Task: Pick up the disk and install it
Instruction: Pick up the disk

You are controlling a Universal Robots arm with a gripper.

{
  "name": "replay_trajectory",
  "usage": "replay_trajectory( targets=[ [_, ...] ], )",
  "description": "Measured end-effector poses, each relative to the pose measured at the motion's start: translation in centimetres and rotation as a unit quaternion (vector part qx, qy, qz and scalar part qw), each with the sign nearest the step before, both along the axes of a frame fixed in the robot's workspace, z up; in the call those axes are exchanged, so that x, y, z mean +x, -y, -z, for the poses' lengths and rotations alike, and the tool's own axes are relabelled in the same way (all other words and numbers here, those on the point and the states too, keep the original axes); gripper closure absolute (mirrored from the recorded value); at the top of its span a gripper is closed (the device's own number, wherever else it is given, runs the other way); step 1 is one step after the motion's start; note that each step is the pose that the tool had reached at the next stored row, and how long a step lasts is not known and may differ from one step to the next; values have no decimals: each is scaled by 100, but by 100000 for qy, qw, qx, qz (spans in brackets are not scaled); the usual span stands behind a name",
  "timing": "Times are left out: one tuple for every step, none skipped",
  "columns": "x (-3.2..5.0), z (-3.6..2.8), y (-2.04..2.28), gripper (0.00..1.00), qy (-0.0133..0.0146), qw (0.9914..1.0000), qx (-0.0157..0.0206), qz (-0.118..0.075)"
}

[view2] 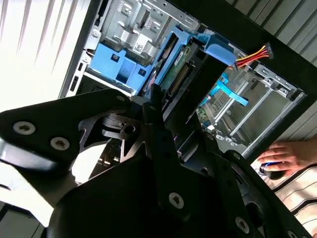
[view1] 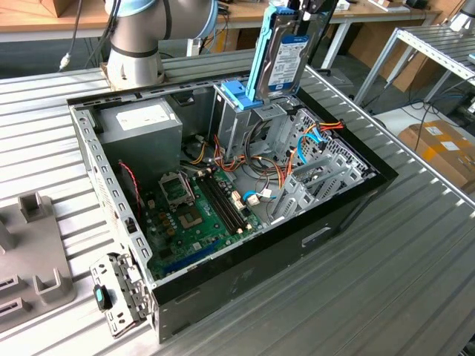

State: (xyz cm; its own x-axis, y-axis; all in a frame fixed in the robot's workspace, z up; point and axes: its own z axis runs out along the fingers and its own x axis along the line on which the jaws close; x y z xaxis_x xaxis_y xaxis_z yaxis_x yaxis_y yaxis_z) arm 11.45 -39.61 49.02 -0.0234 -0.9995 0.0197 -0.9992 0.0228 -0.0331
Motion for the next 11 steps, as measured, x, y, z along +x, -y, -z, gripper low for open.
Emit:
replay_trajectory(
  targets=[
    [0,0,29,65,1,100000,-2,-2],
    [0,-1,49,65,-1,100000,-12,1],
    [0,0,67,65,-1,100000,-5,0],
    [0,0,96,65,-1,100000,0,-1],
    [0,0,116,65,-1,100000,-4,-2],
    [0,0,137,65,1,100000,3,1],
    [0,-1,167,65,0,100000,-10,-1],
    [0,0,193,65,-1,100000,-4,0],
    [0,0,236,65,0,100000,1,-3],
    [0,0,252,65,0,100000,-1,-1],
    [0,0,269,65,0,100000,3,1]
  ],
)
